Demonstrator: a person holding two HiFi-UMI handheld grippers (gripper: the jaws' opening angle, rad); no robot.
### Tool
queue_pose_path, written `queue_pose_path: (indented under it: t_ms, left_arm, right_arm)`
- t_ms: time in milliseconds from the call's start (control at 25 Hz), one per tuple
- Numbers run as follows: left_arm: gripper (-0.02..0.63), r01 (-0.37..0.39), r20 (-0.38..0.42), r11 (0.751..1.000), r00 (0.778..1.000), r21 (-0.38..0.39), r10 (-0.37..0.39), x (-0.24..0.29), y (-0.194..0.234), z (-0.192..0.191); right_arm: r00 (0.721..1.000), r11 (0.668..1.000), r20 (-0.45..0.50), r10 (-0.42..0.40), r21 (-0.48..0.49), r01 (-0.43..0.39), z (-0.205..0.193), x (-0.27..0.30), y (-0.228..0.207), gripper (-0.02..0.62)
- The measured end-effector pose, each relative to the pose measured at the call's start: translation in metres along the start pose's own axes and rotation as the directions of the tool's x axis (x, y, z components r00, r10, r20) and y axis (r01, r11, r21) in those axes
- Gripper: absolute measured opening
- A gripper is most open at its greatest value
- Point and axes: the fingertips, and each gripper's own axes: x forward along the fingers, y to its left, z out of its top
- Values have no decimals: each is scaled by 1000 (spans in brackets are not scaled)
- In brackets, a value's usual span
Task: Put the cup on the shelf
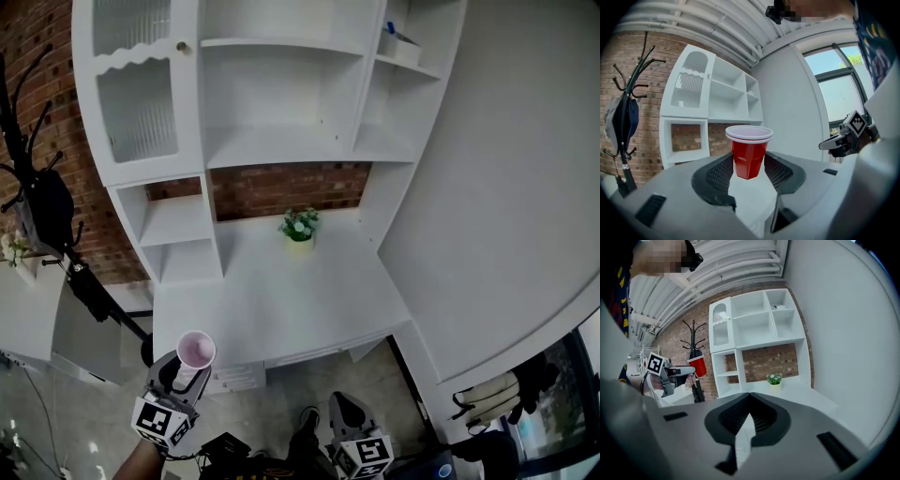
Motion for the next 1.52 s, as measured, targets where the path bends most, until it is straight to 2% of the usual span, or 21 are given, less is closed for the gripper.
queue_pose_path:
  t_ms: [120,320,600,760,920,1080,1200,1400,1520]
  left_arm:
    - [209,-39,7,999,999,-7,39,18,23,7]
    - [209,-102,-21,993,994,65,104,58,51,26]
    - [209,-197,50,980,979,21,195,116,86,83]
    - [209,-205,70,978,977,24,203,149,90,111]
    - [209,-214,46,976,976,39,212,184,95,120]
    - [209,-220,37,975,975,-2,220,209,104,130]
    - [209,-221,28,975,975,21,221,226,111,144]
    - [209,-193,39,981,980,-11,193,259,125,175]
    - [209,-175,36,984,984,6,175,279,137,193]
  right_arm:
    - [999,1000,30,27,-5,-27,23,26,-31,-3]
    - [997,996,33,67,-54,-65,74,72,-85,-2]
    - [980,975,77,181,-146,-168,145,140,-146,-3]
    - [962,957,97,253,-168,-235,177,172,-170,-3]
    - [944,946,113,310,-138,-294,200,202,-191,-3]
    - [924,928,123,363,-134,-347,220,228,-198,-3]
    - [904,910,126,409,-136,-392,233,246,-194,-3]
    - [879,884,119,462,-139,-446,252,272,-178,-3]
    - [859,864,115,499,-144,-483,264,282,-163,-3]
